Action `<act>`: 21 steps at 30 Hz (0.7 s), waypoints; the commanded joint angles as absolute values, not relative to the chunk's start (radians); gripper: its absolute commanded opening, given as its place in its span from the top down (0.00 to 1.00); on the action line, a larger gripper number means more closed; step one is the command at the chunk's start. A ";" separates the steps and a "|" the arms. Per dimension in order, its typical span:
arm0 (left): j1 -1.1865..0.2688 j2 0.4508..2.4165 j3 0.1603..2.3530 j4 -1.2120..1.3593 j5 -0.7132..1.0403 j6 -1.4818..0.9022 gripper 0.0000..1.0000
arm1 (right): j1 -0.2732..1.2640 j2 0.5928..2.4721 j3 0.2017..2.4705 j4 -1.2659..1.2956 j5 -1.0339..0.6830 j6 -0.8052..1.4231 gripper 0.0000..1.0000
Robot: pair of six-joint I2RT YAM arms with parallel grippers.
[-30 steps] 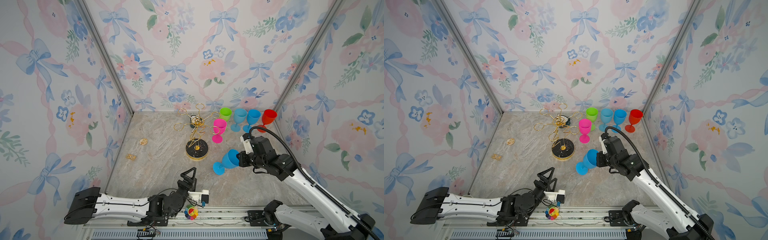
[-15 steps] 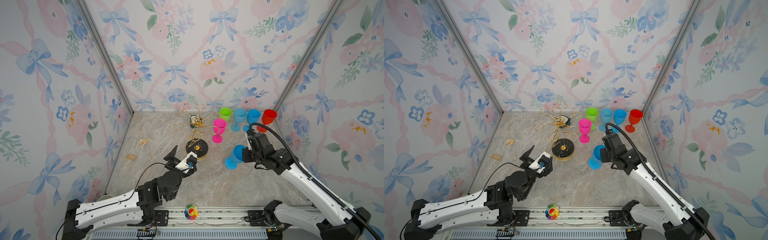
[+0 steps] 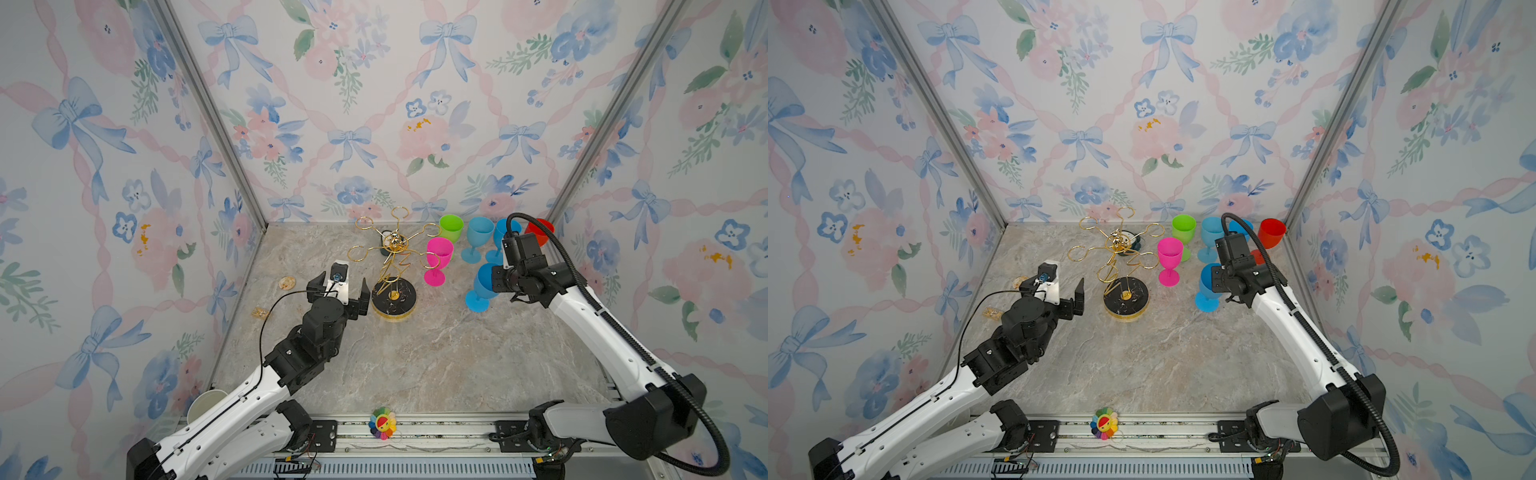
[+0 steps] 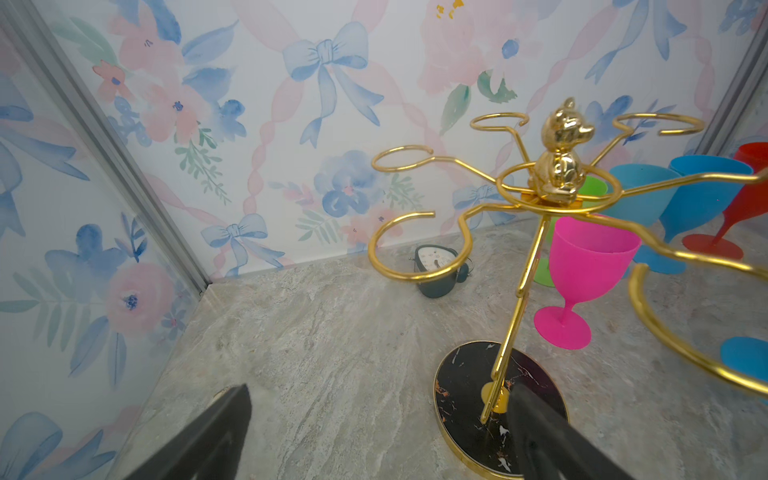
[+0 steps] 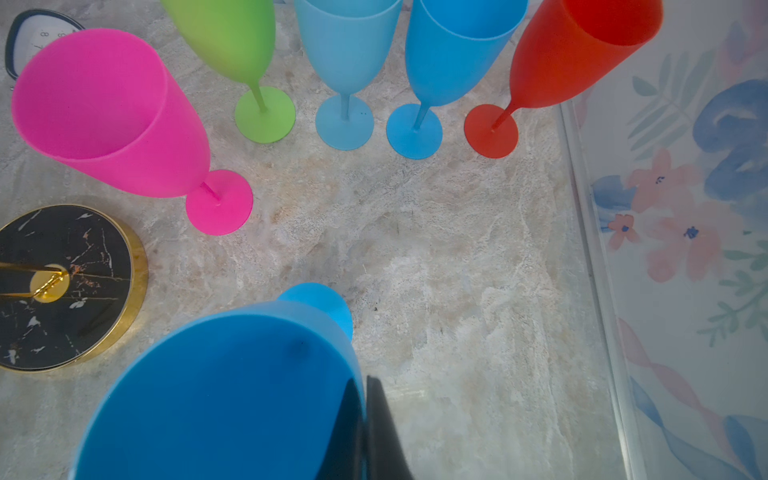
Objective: Take the wine glass off the wine glass rack
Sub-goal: 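Carry the blue glass to the glass row with the right gripper while the left withdraws, then lower the blue glass upright beside the other glasses and open the right gripper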
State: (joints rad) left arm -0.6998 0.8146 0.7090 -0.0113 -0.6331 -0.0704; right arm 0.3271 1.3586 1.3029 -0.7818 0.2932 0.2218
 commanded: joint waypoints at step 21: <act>-0.178 1.045 0.836 0.057 -0.158 -0.071 0.02 | 0.211 1.859 1.776 -0.825 0.145 0.156 1.00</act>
